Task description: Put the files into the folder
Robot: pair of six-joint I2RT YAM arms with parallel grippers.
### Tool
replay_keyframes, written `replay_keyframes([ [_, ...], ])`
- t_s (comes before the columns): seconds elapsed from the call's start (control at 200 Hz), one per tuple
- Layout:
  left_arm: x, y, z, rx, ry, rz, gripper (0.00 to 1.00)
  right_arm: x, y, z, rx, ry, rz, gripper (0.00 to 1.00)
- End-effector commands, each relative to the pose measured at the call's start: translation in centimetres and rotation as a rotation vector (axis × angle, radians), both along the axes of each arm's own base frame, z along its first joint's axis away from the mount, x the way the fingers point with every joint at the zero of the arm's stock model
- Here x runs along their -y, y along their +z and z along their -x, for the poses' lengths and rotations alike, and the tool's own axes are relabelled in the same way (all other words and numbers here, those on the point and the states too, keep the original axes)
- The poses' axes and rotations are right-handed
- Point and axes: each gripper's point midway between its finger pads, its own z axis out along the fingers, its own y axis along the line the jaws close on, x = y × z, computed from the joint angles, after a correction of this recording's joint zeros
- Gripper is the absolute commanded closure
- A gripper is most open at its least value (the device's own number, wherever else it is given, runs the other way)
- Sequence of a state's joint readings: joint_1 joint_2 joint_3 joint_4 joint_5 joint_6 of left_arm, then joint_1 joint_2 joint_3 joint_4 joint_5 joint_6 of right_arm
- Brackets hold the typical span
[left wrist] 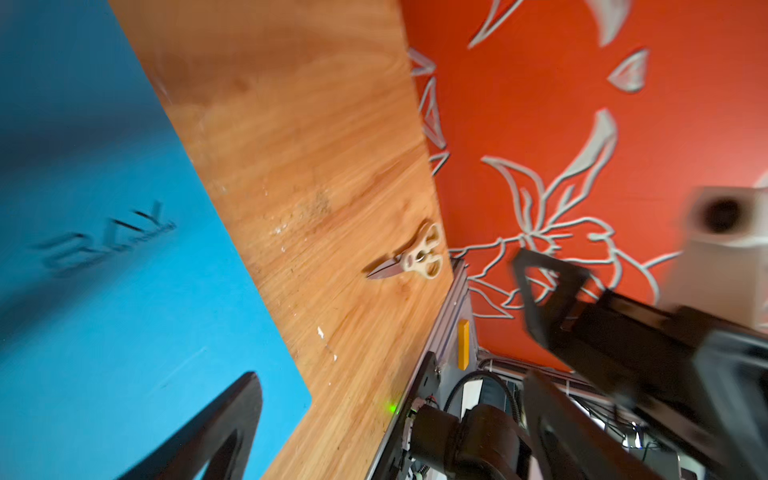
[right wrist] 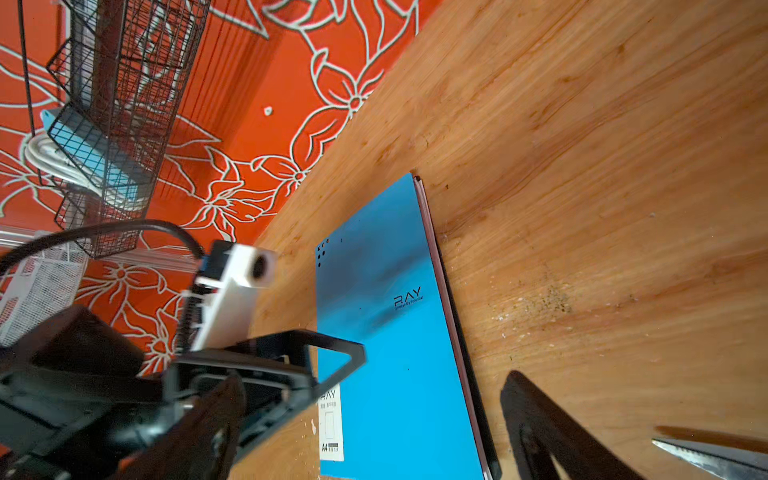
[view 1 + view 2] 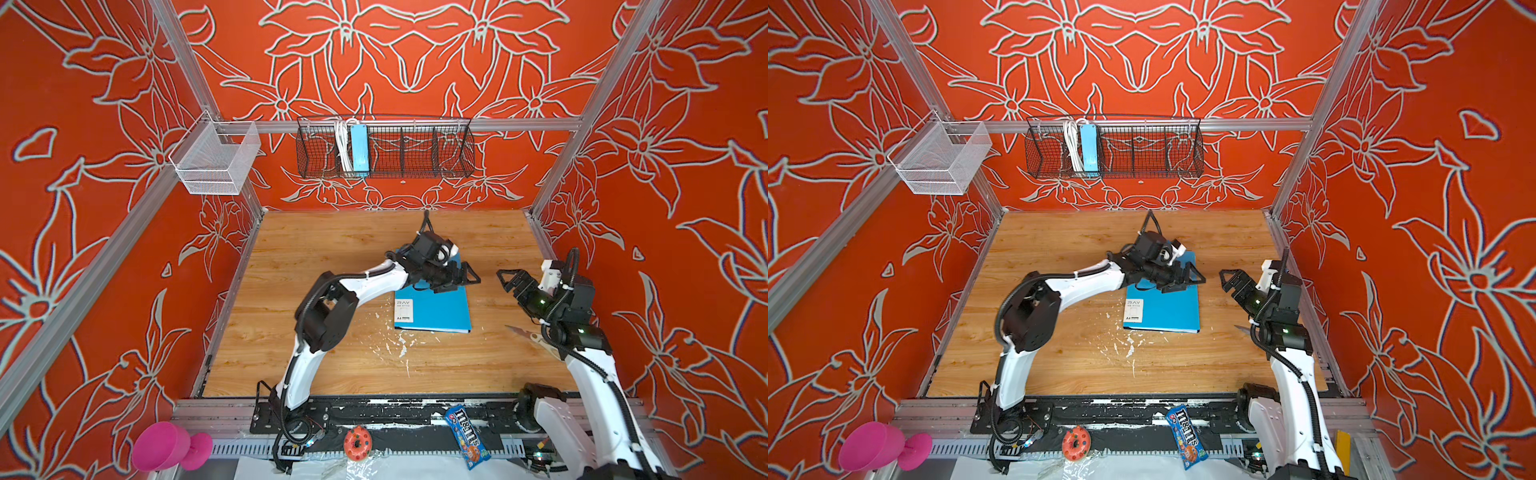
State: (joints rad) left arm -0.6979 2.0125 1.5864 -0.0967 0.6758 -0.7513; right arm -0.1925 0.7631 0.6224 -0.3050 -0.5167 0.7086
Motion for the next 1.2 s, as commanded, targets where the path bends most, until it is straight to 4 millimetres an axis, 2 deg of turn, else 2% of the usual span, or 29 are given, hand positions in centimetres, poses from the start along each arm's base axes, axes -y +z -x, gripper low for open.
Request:
replay_keyframes([
  [0.0, -6.6, 7.0, 1.0, 0.211, 0.082, 0.008, 0.02, -0.1, 1.2, 0.7, 0.008, 0.034, 0.055, 0.03],
  [0.02, -8.1, 7.0, 1.0, 0.231, 0.126, -0.016, 0.02, 0.1, 1.1, 0.7, 0.004, 0.026, 0.065, 0.02],
  [0.055, -11.1, 5.9, 1.2, 0.248, 0.203, -0.078, 0.02, 0.2, 1.1, 0.5, 0.004, 0.023, 0.075, 0.03],
  [0.14, -19.6, 3.3, 1.3, 0.311, 0.461, -0.301, 0.02, 1.2, 0.2, -0.4, -0.007, -0.009, 0.115, 0.03],
  [0.22, -28.2, 1.3, 2.6, 0.367, 0.714, -0.549, 0.02, 3.6, -1.4, -1.1, -0.072, -0.085, 0.229, 0.02],
  [0.265, -32.2, 0.8, 3.7, 0.409, 0.818, -0.653, 0.02, 4.7, -2.4, -1.6, -0.106, -0.116, 0.276, 0.03],
  [0.315, -35.6, 0.1, 4.9, 0.453, 0.892, -0.75, 0.02, 4.9, -3.3, -2.3, -0.112, -0.105, 0.29, 0.02],
  [0.36, -38.4, 0.3, 6.0, 0.494, 0.974, -0.801, 0.02, 4.4, -3.9, -3.2, -0.079, -0.058, 0.303, 0.02],
  [0.46, -42.8, -1.1, 7.5, 0.5, 1.101, -0.887, 0.02, 4.8, -5.7, -4.2, -0.039, -0.072, 0.31, 0.03],
  [0.51, -44.0, -1.9, 8.0, 0.494, 1.145, -0.907, 0.02, 5.3, -6.4, -4.2, -0.027, -0.084, 0.346, 0.03],
  [0.61, -44.8, -3.0, 7.2, 0.555, 1.188, -0.918, 0.02, 7.0, -7.6, -3.4, -0.012, -0.154, 0.452, 0.03],
  [0.66, -45.7, -3.2, 7.0, 0.525, 1.239, -0.913, 0.03, 7.6, -7.6, -3.1, 0.016, -0.172, 0.512, 0.02],
  [0.761, -46.1, -3.4, 5.3, 0.526, 1.236, -0.853, 0.03, 8.4, -7.5, -2.5, 0.068, -0.191, 0.62, 0.02],
  [0.816, -46.7, -3.2, 4.8, 0.539, 1.235, -0.893, 0.02, 8.9, -7.1, -2.1, 0.103, -0.231, 0.645, 0.02],
  [0.881, -47.0, -3.1, 4.1, 0.554, 1.221, -0.933, 0.02, 8.8, -6.4, -1.9, 0.174, -0.236, 0.675, 0.02],
  [0.946, -47.4, -3.1, 3.5, 0.528, 1.215, -0.934, 0.02, 8.9, -6.7, -1.8, 0.209, -0.244, 0.707, 0.02],
  [0.956, -47.3, -3.9, 3.4, 0.503, 1.196, -0.952, 0.02, 9.0, -6.8, -1.8, 0.206, -0.247, 0.711, 0.02],
  [0.981, -47.3, -4.3, 3.3, 0.476, 1.175, -0.969, 0.02, 9.2, -7.3, -1.8, 0.193, -0.251, 0.714, 0.03],
  [1.056, -46.3, -4.9, 3.9, 0.408, 1.095, -0.978, 0.02, 8.8, -8.3, -2.2, 0.159, -0.212, 0.698, 0.03],
  [1.131, -46.2, -4.9, 4.7, 0.427, 1.096, -0.997, 0.02, 8.4, -8.9, -2.6, 0.156, -0.197, 0.67, 0.02],
  [1.141, -46.2, -4.2, 4.8, 0.451, 1.108, -0.98, 0.02, 8.4, -8.9, -2.6, 0.154, -0.195, 0.668, 0.03],
  [1.191, -46.5, -3.7, 4.9, 0.492, 1.131, -0.974, 0.02, 8.1, -8.7, -3.1, 0.174, -0.183, 0.657, 0.03],
])
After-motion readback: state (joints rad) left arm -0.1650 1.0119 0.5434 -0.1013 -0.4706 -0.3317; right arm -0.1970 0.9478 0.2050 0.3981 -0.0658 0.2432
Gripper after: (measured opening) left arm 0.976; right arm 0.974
